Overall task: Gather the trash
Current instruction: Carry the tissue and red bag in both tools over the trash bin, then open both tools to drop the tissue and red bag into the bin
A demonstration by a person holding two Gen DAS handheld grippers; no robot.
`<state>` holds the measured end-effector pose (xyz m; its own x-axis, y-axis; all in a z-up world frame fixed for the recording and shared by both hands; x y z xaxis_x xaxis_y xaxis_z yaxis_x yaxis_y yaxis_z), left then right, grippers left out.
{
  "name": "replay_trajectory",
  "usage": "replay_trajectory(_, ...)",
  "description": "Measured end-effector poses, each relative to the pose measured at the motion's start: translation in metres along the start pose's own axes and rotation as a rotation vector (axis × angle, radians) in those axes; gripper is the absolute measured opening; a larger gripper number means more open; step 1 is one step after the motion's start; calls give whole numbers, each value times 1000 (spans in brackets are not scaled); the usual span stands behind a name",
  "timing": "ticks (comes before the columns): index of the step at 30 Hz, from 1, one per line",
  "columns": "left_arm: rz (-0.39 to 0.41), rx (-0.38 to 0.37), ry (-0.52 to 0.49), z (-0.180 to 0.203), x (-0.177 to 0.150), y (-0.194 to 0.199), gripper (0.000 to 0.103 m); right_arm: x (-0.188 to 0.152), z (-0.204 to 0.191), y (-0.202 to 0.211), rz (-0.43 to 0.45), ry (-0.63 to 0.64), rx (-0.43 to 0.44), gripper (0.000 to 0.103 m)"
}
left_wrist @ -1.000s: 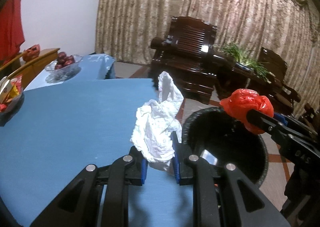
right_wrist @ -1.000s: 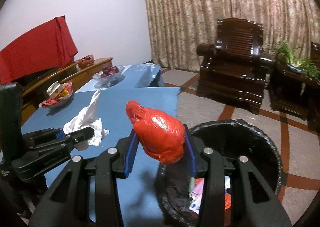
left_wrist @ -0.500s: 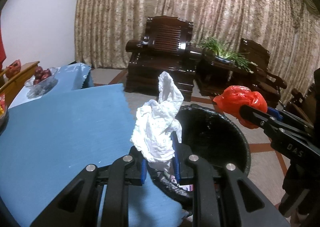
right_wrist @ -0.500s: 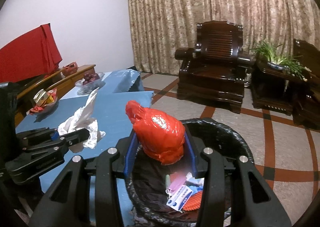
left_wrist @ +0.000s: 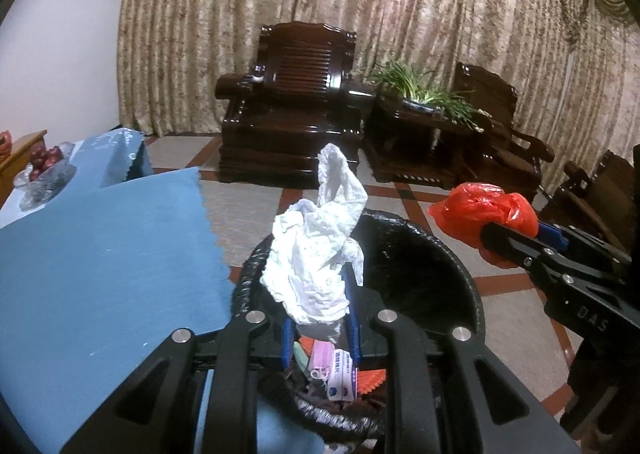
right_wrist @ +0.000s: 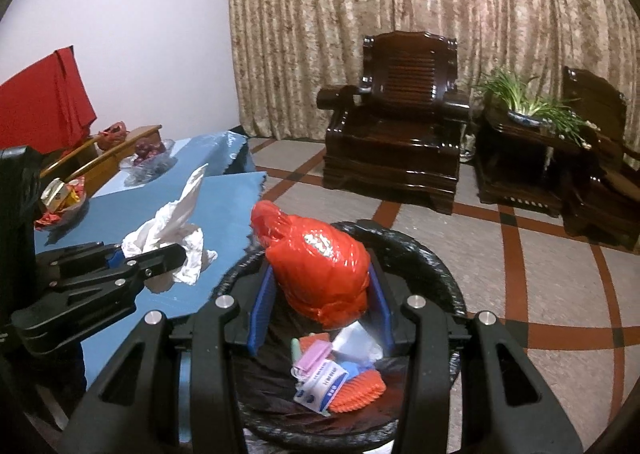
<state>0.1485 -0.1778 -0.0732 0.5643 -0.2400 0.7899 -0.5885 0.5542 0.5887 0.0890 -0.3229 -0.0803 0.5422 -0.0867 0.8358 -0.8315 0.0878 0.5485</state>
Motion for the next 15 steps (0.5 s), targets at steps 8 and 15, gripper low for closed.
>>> replay_trajectory(8, -52, -28, -9, 5, -2, -48, 20, -15, 25, -33, -60, -8, -42, 41)
replay_trajectory(15, -90, -33, -5, 3, -6, -83, 20, -26, 36, -68, -107, -22, -55, 41)
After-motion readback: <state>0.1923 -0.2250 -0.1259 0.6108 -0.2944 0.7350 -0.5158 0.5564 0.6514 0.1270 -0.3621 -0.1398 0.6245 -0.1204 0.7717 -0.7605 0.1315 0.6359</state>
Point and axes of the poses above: each gripper's, at about its wrist camera, not at the fingertips, and y roughly against the way its jaws point, z to its right, x to its top, the point moved 6 cm from there along -y, roughly the way its jaws point, and after that the axes turned 6 degrees about -x, right-handed, at the moved point
